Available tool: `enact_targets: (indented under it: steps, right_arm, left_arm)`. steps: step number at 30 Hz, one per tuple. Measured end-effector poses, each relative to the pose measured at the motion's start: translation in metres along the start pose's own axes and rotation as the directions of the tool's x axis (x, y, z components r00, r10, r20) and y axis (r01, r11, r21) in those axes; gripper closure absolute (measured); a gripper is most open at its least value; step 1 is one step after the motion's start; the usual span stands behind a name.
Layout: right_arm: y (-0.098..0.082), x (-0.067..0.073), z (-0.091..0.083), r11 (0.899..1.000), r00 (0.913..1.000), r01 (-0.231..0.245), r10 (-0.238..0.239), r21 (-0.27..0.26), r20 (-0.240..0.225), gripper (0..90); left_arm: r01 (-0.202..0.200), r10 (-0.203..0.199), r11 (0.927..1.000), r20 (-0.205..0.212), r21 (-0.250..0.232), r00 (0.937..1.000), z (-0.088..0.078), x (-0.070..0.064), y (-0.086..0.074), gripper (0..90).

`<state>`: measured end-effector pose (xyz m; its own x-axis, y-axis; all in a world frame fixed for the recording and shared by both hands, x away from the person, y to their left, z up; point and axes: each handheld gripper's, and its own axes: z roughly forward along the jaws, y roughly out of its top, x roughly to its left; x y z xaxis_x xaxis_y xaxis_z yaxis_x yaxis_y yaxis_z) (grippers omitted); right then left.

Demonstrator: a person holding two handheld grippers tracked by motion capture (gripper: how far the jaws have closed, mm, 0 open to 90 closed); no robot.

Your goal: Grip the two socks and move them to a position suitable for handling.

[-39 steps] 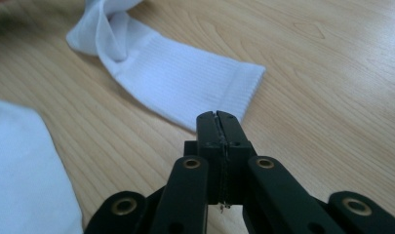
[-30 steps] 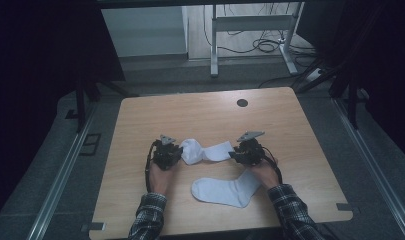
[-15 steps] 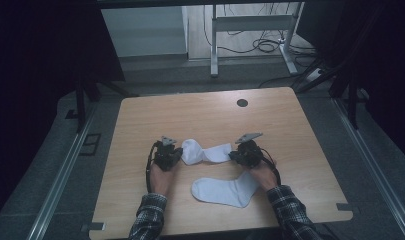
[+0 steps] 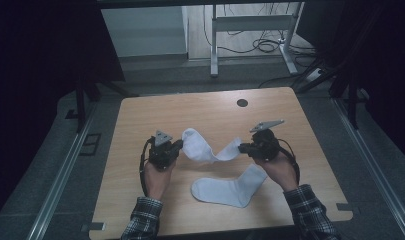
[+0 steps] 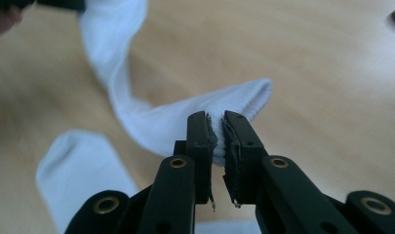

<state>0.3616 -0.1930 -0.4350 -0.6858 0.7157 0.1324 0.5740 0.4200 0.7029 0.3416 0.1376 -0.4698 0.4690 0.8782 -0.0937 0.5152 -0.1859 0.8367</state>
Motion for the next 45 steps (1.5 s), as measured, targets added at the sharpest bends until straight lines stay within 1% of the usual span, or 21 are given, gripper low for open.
enact_targets:
  steps: [1, 2, 3, 4, 5, 6, 8, 11, 13, 18, 22, 25, 29, 31, 32, 33, 34, 36, 40, 43, 45]
  right_arm:
    - [0.005, -0.004, -0.001, 1.000, 0.9999, -0.008, 0.008, -0.025, 0.006, 79.0]
    - [0.008, -0.010, 0.000, 0.998, 0.9998, -0.014, 0.015, -0.054, 0.016, 73.4]
    - [0.011, -0.019, 0.005, 0.996, 0.9982, -0.023, 0.028, -0.091, 0.053, 63.7]
    - [0.011, -0.024, 0.010, 0.994, 0.9961, -0.030, 0.038, -0.102, 0.079, 62.4]
    - [0.010, -0.033, 0.018, 0.995, 0.9939, -0.047, 0.055, -0.090, 0.096, 62.4]
    - [0.007, -0.039, 0.024, 0.995, 0.9923, -0.061, 0.069, -0.079, 0.102, 61.5]
    - [-0.001, -0.046, 0.030, 0.994, 0.9910, -0.080, 0.088, -0.081, 0.101, 61.5]
    - [-0.014, -0.049, 0.033, 0.996, 0.9937, -0.064, 0.070, -0.067, 0.087, 62.1]
    - [-0.020, -0.052, 0.037, 0.996, 0.9941, -0.063, 0.067, -0.056, 0.084, 63.1]
    - [-0.025, -0.050, 0.047, 0.998, 0.9966, -0.039, 0.041, -0.039, 0.072, 68.8]
    - [-0.024, -0.047, 0.063, 0.999, 0.9960, -0.017, 0.019, -0.029, 0.087, 72.8]
    - [-0.025, -0.047, 0.075, 1.000, 0.9957, -0.009, 0.010, -0.017, 0.093, 72.1]
    - [-0.027, -0.047, 0.089, 1.000, 0.9937, -0.003, 0.004, -0.003, 0.112, 70.0]
    - [-0.028, -0.047, 0.094, 1.000, 0.9924, -0.002, 0.002, 0.008, 0.123, 73.2]
    - [-0.029, -0.047, 0.096, 1.000, 0.9922, -0.002, -0.001, 0.017, 0.124, 77.9]
    - [-0.030, -0.047, 0.096, 1.000, 0.9931, -0.011, 0.009, 0.017, 0.117, 82.2]
    - [-0.030, -0.048, 0.096, 0.999, 0.9934, -0.033, 0.030, 0.022, 0.111, 86.6]
    - [-0.030, -0.048, 0.094, 0.998, 0.9941, -0.038, 0.033, 0.041, 0.103, 89.0]
    - [-0.034, -0.045, 0.084, 0.998, 0.9962, -0.044, 0.041, 0.039, 0.077, 89.2]
    - [-0.035, -0.042, 0.074, 0.999, 0.9965, -0.030, 0.029, 0.016, 0.078, 89.1]
    - [-0.034, -0.042, 0.068, 1.000, 0.9964, -0.026, 0.026, -0.002, 0.080, 88.4]
  left_arm:
    - [0.001, -0.001, 1.0000, -0.015, 0.006, 0.9999, 0.001, 0.001, 0.002, 87.2]
    - [0.012, -0.011, 0.9996, -0.033, 0.027, 0.9994, 0.008, 0.004, 0.002, 86.9]
    - [0.019, -0.016, 0.9985, -0.053, 0.052, 0.9985, 0.014, 0.007, 0.001, 85.9]
    - [0.025, -0.017, 0.9955, -0.096, 0.092, 0.9952, 0.024, 0.012, -0.004, 81.7]
    - [0.035, -0.021, 0.9922, -0.123, 0.119, 0.9922, 0.030, 0.017, -0.008, 71.7]
    - [0.047, -0.030, 0.9897, -0.128, 0.135, 0.9913, 0.034, 0.021, -0.014, 69.0]
    - [0.062, -0.044, 0.9889, -0.132, 0.135, 0.9903, 0.038, 0.026, -0.022, 62.6]
    - [0.056, -0.036, 0.9887, -0.144, 0.139, 0.9889, 0.040, 0.030, -0.031, 54.1]
    - [0.061, -0.043, 0.9886, -0.136, 0.138, 0.9898, 0.041, 0.031, -0.032, 51.4]
    - [0.043, -0.035, 0.9959, -0.092, 0.080, 0.9951, 0.042, 0.024, -0.026, 44.6]
    - [0.041, -0.033, 0.9960, -0.100, 0.079, 0.9944, 0.051, 0.022, -0.021, 40.7]
    - [0.042, -0.032, 0.9946, -0.112, 0.095, 0.9932, 0.060, 0.022, -0.021, 39.8]
    - [0.027, -0.007, 0.9908, -0.148, 0.133, 0.9890, 0.076, 0.023, -0.023, 39.8]
    - [0.017, 0.010, 0.9878, -0.168, 0.155, 0.9857, 0.082, 0.023, -0.024, 40.0]
    - [0.008, 0.024, 0.9849, -0.180, 0.173, 0.9834, 0.086, 0.024, -0.025, 40.3]
    - [-0.001, 0.039, 0.9810, -0.189, 0.194, 0.9813, 0.090, 0.024, -0.026, 40.3]
    - [-0.007, 0.043, 0.9824, -0.189, 0.187, 0.9811, 0.091, 0.024, -0.027, 40.0]
    - [-0.013, 0.049, 0.9823, -0.189, 0.187, 0.9808, 0.091, 0.024, -0.027, 41.3]
    - [-0.042, 0.083, 0.9790, -0.201, 0.199, 0.9760, 0.089, 0.020, -0.027, 43.0]
    - [-0.043, 0.084, 0.9784, -0.200, 0.202, 0.9762, 0.087, 0.019, -0.028, 43.4]
    - [-0.043, 0.086, 0.9756, -0.197, 0.215, 0.9767, 0.084, 0.019, -0.029, 43.6]
